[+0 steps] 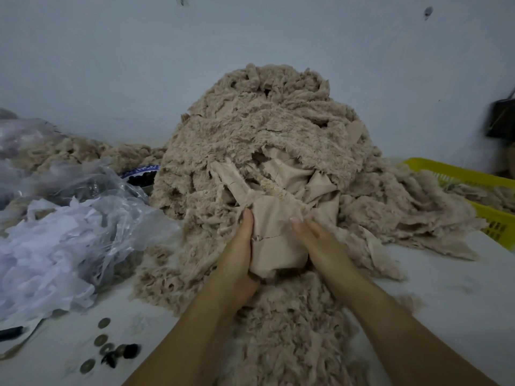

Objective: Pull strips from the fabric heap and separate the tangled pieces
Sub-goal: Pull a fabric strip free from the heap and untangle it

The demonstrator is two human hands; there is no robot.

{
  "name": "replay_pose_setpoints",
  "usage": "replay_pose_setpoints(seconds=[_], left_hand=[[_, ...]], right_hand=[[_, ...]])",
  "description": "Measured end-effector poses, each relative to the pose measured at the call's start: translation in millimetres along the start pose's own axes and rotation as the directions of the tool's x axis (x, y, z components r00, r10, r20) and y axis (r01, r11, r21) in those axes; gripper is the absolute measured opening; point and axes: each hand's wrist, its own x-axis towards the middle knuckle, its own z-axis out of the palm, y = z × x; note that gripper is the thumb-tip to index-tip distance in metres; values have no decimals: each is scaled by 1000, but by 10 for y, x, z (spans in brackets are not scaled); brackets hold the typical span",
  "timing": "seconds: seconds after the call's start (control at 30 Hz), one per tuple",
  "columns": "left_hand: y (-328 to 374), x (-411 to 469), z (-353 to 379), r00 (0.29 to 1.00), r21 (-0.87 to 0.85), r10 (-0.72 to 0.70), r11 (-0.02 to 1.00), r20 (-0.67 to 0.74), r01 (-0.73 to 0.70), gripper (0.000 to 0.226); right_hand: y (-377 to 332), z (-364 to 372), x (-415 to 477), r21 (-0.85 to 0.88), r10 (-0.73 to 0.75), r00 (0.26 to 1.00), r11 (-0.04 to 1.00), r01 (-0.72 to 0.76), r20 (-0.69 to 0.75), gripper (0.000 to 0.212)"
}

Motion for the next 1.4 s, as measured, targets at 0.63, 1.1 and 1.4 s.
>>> replay_pose_setpoints(seconds=[0.63, 1.1, 1.4], left_hand=[[-39, -92, 93, 996, 509, 64, 856, 66, -88, 34], [197, 25, -130, 997, -513, 11, 857, -73, -47, 55], [107, -34, -37, 993, -270, -84, 957, 83, 104, 45]], right_hand=[[204, -380, 332, 649, 315, 915, 757, -81, -253, 31], [26, -25, 83, 281, -54, 991, 956, 86, -121, 40], [148, 95, 62, -417, -299, 950, 854, 310, 94, 12]])
